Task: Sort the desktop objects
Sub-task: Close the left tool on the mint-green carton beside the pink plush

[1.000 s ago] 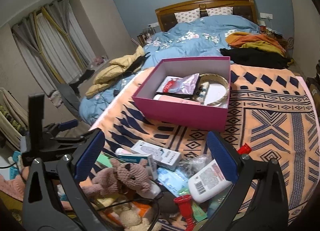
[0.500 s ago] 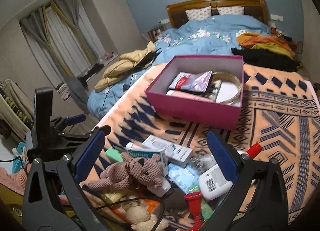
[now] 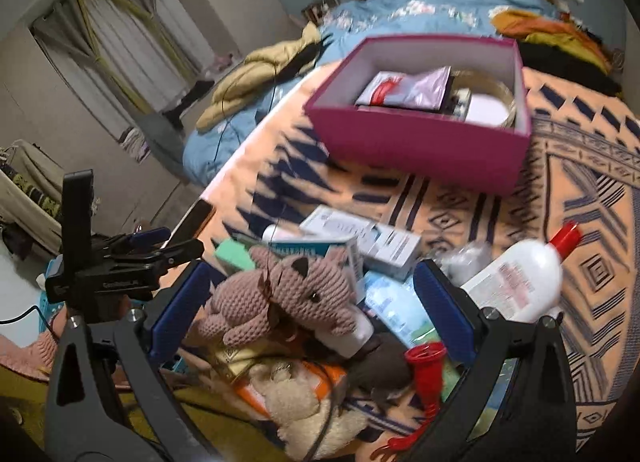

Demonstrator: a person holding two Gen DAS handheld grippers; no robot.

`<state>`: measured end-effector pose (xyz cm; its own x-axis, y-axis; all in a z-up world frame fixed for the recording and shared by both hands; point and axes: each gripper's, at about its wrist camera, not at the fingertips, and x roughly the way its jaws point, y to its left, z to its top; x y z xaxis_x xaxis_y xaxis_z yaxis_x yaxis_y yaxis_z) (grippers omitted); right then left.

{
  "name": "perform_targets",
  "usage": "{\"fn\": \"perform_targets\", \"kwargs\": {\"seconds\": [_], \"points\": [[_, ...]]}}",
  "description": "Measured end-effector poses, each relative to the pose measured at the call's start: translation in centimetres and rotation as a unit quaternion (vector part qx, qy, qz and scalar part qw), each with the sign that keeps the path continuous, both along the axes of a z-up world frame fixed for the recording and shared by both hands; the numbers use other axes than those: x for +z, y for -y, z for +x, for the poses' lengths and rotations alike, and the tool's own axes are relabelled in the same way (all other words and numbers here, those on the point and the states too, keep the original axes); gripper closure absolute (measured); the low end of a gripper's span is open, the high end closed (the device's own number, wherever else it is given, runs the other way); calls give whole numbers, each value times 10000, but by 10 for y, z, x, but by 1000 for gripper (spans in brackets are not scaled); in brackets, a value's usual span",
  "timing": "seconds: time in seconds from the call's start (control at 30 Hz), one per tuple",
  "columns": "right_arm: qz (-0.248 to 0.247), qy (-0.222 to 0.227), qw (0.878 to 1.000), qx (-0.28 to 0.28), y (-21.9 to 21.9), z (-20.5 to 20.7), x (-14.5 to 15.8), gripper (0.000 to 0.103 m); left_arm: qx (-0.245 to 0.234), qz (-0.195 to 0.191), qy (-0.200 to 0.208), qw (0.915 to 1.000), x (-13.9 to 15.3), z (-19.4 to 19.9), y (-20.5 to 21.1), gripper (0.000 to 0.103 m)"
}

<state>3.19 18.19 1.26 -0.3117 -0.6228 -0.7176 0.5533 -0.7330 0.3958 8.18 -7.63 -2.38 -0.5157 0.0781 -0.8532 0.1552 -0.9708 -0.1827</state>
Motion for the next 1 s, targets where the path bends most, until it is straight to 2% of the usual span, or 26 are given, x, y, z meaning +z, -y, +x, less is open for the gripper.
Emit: {"fn": "perform_targets", "kwargs": {"seconds": [0.2, 0.53, 0.73, 1.0], "points": [[61, 348, 9992, 194, 13, 0, -22, 1, -116, 455, 278, 9985, -19, 11, 2, 0], [-143, 733, 9971, 132, 9, -7, -37, 1, -552, 810, 466, 9941, -29, 16, -11, 6], [-232, 828, 9963, 73, 3, -9, -40, 1, -833, 1169, 566, 9880, -35, 18, -18, 6], [-227, 851, 9959, 210, 12, -8, -46, 1, -970, 1333, 797, 9831, -47, 16, -23, 6]]}}
